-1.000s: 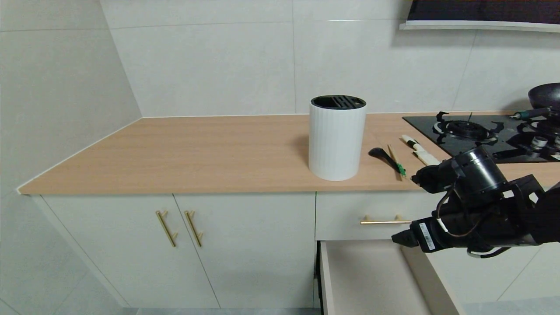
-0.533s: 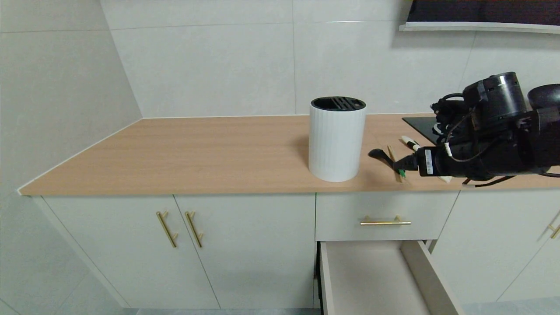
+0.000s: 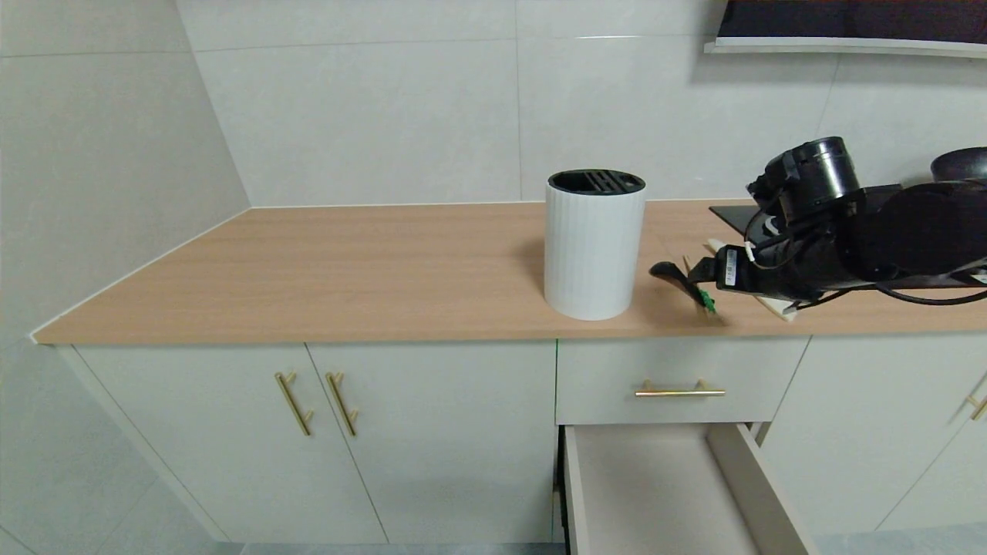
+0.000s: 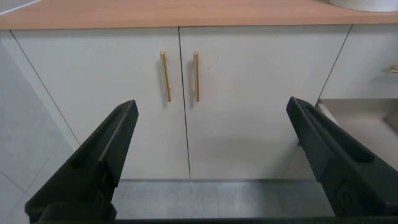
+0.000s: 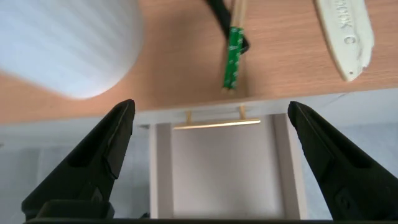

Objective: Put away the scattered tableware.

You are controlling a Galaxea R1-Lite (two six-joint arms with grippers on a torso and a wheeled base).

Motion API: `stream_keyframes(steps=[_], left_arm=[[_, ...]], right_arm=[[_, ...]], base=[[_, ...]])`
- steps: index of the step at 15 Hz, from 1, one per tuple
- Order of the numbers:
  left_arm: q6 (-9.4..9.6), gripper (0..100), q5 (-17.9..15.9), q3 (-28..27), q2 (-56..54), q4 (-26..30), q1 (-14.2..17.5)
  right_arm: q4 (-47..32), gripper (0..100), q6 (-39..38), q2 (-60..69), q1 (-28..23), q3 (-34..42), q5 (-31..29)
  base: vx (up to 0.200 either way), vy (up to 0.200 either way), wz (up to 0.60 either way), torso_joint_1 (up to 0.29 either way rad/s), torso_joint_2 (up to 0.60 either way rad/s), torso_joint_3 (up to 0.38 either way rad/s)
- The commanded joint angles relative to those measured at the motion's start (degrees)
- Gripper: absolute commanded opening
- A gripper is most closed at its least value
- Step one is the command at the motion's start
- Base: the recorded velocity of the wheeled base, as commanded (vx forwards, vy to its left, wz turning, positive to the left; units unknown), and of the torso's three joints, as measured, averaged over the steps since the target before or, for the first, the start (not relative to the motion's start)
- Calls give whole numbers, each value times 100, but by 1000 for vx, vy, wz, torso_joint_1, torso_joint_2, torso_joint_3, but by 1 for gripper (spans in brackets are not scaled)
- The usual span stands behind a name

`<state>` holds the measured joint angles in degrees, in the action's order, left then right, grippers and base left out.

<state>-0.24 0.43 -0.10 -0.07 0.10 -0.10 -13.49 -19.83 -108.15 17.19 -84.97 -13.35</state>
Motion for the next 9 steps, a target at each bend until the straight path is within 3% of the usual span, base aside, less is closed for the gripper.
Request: stream_keyframes(steps=[1, 9], left_arm=[[-2, 100, 1, 1, 7, -1, 1], [-2, 100, 1, 1, 7, -1, 1]], right_arm=[[5, 100, -152, -558, 30, -222, -194], [58, 100, -284, -1190, -31, -573, -353]], base=[[0, 0, 0, 0, 0, 0], [0, 0, 0, 0, 0, 0]])
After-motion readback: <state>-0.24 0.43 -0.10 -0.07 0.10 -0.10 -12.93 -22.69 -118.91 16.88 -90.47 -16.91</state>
